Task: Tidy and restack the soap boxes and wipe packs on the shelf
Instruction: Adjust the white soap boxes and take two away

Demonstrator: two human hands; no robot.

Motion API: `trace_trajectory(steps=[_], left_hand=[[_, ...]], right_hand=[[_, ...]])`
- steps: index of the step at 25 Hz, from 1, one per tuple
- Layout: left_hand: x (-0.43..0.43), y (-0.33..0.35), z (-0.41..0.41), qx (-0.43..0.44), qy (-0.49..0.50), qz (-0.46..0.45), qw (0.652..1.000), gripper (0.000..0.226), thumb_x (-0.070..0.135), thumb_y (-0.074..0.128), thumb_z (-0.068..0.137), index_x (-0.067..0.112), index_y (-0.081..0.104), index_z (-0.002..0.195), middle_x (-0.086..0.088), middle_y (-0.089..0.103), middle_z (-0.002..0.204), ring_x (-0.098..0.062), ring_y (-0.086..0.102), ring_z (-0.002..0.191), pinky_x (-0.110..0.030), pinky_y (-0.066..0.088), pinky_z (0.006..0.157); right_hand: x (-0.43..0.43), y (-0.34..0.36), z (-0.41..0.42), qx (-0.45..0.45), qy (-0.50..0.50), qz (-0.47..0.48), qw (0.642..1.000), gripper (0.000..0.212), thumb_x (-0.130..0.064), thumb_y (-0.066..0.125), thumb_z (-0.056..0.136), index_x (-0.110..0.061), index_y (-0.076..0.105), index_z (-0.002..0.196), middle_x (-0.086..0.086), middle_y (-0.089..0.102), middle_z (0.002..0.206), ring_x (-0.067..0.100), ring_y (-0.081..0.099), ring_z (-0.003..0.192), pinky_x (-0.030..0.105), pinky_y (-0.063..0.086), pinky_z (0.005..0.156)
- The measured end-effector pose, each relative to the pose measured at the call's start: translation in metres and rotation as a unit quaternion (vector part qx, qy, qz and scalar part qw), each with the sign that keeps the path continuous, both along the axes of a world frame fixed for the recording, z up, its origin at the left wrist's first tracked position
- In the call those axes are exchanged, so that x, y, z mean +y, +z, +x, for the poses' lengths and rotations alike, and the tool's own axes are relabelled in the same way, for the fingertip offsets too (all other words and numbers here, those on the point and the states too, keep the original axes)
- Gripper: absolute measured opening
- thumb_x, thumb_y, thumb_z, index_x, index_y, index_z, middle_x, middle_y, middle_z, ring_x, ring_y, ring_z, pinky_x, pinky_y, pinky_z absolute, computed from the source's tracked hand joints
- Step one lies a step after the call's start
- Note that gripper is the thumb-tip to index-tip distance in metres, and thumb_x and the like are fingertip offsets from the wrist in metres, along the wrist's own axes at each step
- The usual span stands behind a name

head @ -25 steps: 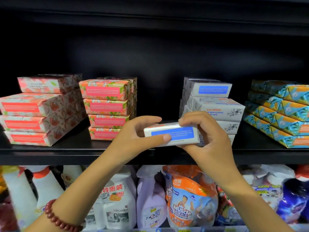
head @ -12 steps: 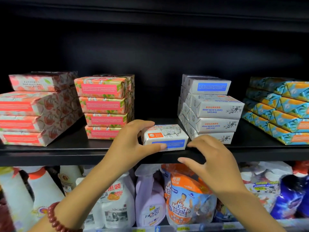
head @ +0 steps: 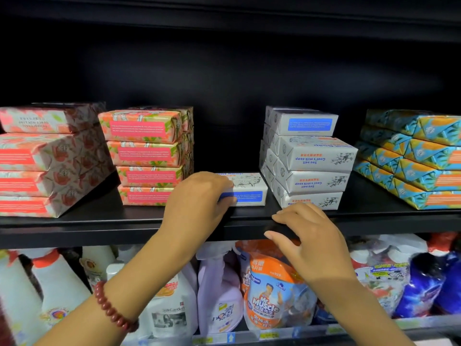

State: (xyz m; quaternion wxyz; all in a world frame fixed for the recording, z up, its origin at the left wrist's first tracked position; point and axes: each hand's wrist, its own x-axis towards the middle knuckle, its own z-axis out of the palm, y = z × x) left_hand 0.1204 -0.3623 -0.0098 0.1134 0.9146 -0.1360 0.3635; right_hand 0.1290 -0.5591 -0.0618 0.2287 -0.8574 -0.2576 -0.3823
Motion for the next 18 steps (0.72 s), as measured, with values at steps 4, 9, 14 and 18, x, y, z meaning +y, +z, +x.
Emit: trace_trajectory(steps=[4,9,14,18], left_hand=[[-0.001,0.004,0.019,0.025,0.036,0.000,0.999,0.028,0.026,0.063,0.087,0.019,0.046,0.067,0.005,0.048,0.067,-0.015,0.044,0.068,-0.026,0.024,0.053],[-0.003,0.003,0.020,0.038,0.045,-0.008,0.998,0.012,0.028,0.063,0.088,0.016,0.060,0.085,0.001,0.063,0.089,-0.021,0.058,0.090,-0.027,0.037,0.063],[0.000,-0.009,-0.002,-0.034,-0.008,-0.035,0.999,0.023,0.034,0.066,0.082,0.013,0.072,0.089,0.000,0.071,0.087,-0.024,0.064,0.085,-0.034,0.051,0.069],[0.000,-0.025,-0.010,0.042,0.003,-0.050,0.998,0.036,0.050,0.051,0.087,0.021,0.073,0.083,0.010,0.069,0.081,-0.014,0.060,0.082,-0.031,0.047,0.062]], right_hand=[[0.000,0.004,-0.003,0.023,0.000,-0.018,1.000,0.027,-0.020,0.084,0.065,-0.011,0.071,0.086,-0.001,0.065,0.082,0.020,0.063,0.079,0.030,0.051,0.059],[-0.012,0.023,-0.007,-0.011,0.046,0.012,0.999,0.028,-0.025,0.075,0.076,-0.010,0.069,0.099,0.000,0.067,0.094,0.018,0.061,0.091,0.029,0.050,0.077],[-0.047,0.077,0.013,-0.133,-0.012,-0.006,0.991,0.045,-0.032,0.066,0.083,-0.006,0.056,0.119,0.007,0.059,0.115,0.020,0.050,0.111,0.020,0.034,0.097],[-0.055,0.090,0.038,-0.006,-0.048,-0.093,0.995,0.063,-0.044,0.068,0.075,-0.009,0.052,0.126,0.008,0.056,0.125,0.025,0.047,0.118,0.038,0.039,0.096]])
